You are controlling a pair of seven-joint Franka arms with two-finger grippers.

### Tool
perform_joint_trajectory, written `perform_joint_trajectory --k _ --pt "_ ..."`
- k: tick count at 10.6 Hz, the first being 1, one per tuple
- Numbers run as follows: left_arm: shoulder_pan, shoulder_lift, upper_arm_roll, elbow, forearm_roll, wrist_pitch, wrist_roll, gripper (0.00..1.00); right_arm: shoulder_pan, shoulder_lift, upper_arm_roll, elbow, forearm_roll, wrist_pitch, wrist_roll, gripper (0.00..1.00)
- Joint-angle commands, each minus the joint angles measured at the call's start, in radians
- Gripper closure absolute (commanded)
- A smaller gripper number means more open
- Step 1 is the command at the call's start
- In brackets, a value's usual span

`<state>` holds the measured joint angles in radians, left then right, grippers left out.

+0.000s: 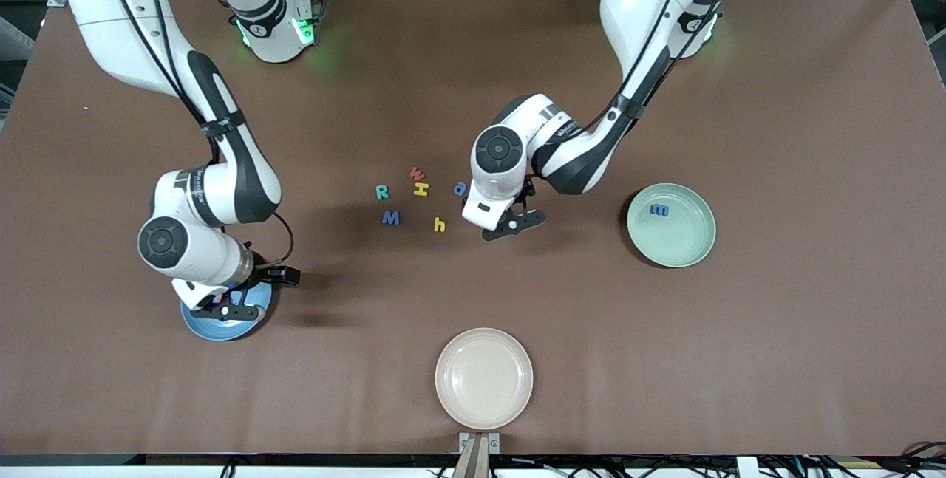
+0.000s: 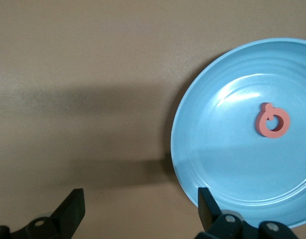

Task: Sort uppercase to blue plate, lowercase to green plate
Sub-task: 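Grasp the blue lowercase letter with the left gripper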

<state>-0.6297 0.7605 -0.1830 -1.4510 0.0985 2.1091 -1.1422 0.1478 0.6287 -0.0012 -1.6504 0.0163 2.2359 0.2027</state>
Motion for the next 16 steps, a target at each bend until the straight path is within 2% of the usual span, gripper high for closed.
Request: perform_joint_trajectory --k 1,4,5,8,9,11,13,16 --pt "-0.109 0.046 0.092 0.067 0.027 0.011 -0.065 0.0 -0.025 0.006 0.001 0.012 -0.013 -0.013 0.006 0.0" --pt "-0.136 0.108 0.092 0.115 0.027 0.083 -0.097 0.01 -0.037 0.006 0.001 0.011 -0.013 -0.015 0.003 0.0" --pt "-0.155 0.111 0.091 0.113 0.026 0.083 -0.1 0.05 -0.037 0.006 0.001 0.011 -0.013 -0.015 0.001 0.0" --pt "-0.169 0.109 0.083 0.109 0.021 0.083 -0.105 0.08 -0.053 0.008 0.001 0.011 -0.013 -0.015 -0.046 0.0" --pt "-0.174 0.109 0.082 0.109 0.018 0.083 -0.105 0.12 -0.063 0.008 0.001 0.011 -0.013 -0.015 -0.077 0.0" --pt "-0.185 0.109 0.08 0.104 0.015 0.083 -0.102 0.14 -0.071 0.009 0.0 0.011 -0.013 -0.019 -0.101 0.0" --pt "-0.185 0.111 0.068 0.098 -0.009 0.083 -0.096 0.23 -0.07 0.011 0.001 0.011 -0.013 -0.019 -0.103 0.0" --pt "-0.182 0.117 0.051 0.095 -0.016 0.083 -0.087 0.23 -0.071 0.014 0.001 0.004 -0.013 -0.019 -0.114 0.0"
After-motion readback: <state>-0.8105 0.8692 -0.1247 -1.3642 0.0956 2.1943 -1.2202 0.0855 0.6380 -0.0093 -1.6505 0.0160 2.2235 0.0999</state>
